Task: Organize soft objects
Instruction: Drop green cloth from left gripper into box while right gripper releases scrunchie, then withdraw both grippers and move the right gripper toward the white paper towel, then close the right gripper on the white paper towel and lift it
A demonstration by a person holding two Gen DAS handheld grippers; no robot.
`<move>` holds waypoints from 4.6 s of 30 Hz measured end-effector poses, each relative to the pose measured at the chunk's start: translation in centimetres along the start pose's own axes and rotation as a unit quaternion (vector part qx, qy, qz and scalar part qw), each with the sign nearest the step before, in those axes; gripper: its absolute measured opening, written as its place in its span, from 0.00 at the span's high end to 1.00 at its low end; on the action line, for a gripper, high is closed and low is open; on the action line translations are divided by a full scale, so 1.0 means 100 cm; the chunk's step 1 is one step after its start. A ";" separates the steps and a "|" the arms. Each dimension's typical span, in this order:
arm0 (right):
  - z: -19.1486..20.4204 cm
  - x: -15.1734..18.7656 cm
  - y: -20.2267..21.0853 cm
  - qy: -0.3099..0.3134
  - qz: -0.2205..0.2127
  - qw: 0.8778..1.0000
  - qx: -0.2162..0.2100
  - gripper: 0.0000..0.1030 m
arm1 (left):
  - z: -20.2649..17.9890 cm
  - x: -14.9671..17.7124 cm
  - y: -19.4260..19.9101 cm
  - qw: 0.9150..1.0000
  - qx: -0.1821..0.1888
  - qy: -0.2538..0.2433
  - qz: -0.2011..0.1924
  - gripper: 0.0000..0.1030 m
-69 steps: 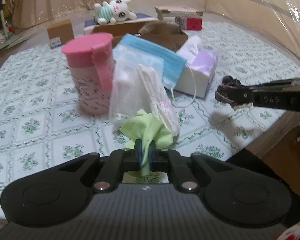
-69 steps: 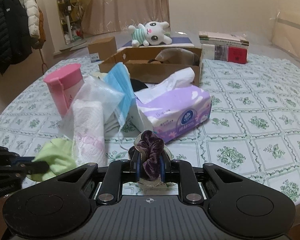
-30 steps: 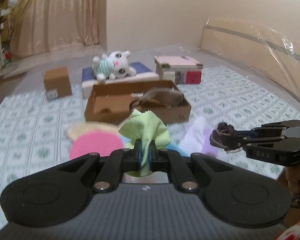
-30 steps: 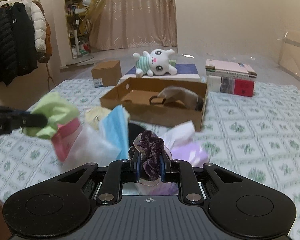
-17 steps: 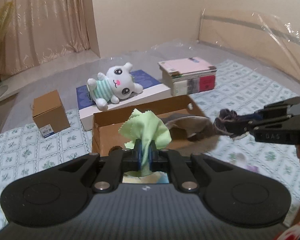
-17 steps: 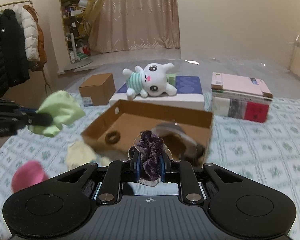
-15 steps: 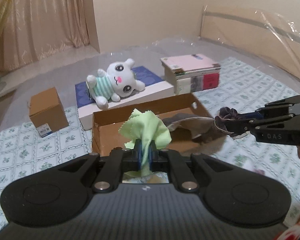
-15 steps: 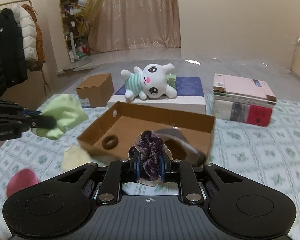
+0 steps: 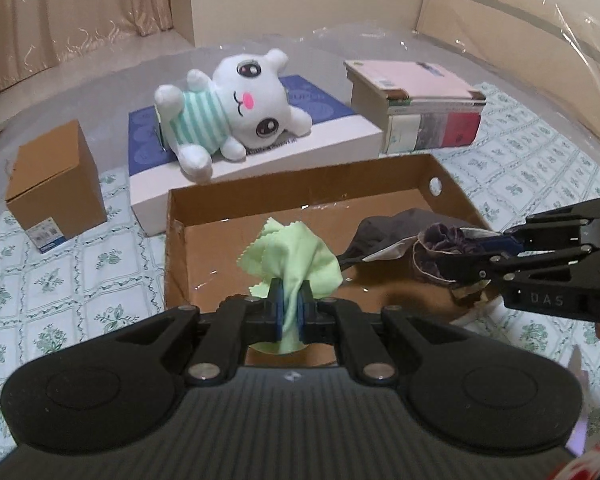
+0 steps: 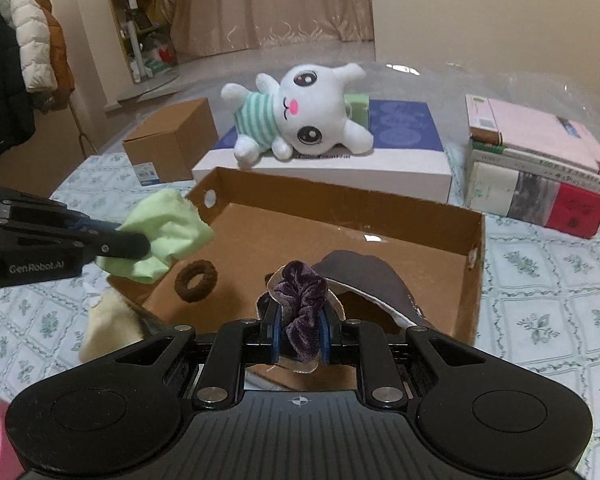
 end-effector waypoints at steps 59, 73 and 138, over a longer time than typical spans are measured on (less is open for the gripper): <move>0.043 0.175 0.268 -0.113 -0.083 0.990 -0.029 0.44 | -0.152 0.196 0.258 0.975 -0.064 0.097 -0.188 0.35; 0.058 0.230 0.260 -0.109 -0.051 0.992 -0.026 0.44 | -0.153 0.265 0.239 0.978 -0.102 0.115 -0.139 0.25; 0.118 0.256 0.178 -0.101 0.018 0.991 -0.091 0.90 | -0.121 0.298 0.179 0.989 -0.077 0.110 -0.067 0.25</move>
Point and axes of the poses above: each gripper's, at about its wrist camera, not at the fingertips, and y roughly against the way its jaws point, z to its left, x to its underside, the point moved 9 cm from there along -y, roughly the way its jaws point, and after that the axes turned 13 degrees about x, right-handed, at the moved point
